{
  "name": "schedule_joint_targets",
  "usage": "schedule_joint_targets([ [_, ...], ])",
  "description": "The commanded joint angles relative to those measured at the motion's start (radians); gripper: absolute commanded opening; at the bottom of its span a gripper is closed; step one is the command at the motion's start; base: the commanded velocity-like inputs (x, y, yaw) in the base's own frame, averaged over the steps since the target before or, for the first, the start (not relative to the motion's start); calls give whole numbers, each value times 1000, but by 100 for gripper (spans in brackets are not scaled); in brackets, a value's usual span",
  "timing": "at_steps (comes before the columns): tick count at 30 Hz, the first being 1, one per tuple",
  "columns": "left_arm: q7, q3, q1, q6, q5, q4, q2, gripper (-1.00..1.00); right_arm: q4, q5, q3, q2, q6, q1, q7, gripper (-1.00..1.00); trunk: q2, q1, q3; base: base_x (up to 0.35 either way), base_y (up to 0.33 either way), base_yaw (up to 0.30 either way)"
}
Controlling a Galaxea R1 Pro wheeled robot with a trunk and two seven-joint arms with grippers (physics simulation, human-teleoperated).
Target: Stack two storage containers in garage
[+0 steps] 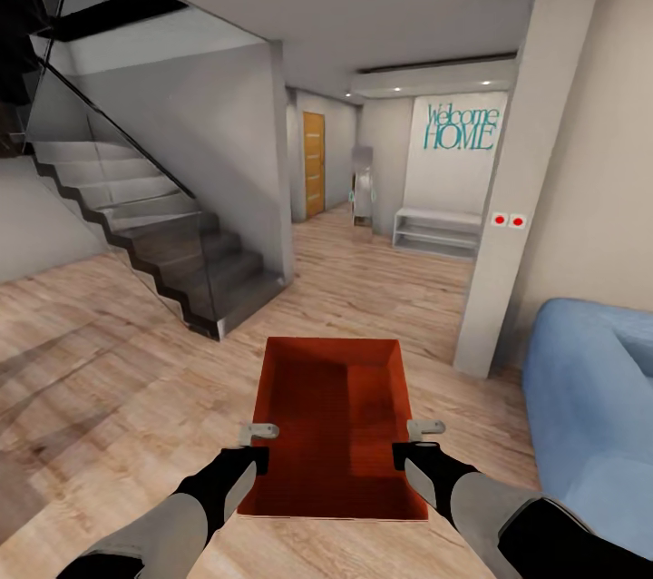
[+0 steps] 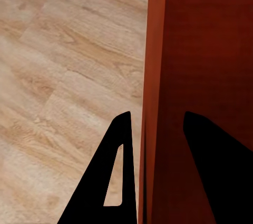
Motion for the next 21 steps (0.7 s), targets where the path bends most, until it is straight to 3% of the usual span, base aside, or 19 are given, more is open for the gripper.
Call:
schedule_joint_targets([
  [1,11,17,0,8,-7,2,-1,-100,-3,11,89,5,-48,0,-44,-100,-1,1,0,322,0,0],
  [21,11,17,0,8,-7,2,-1,-100,-3,11,89,5,-48,0,-44,-100,-1,1,0,322,0,0],
])
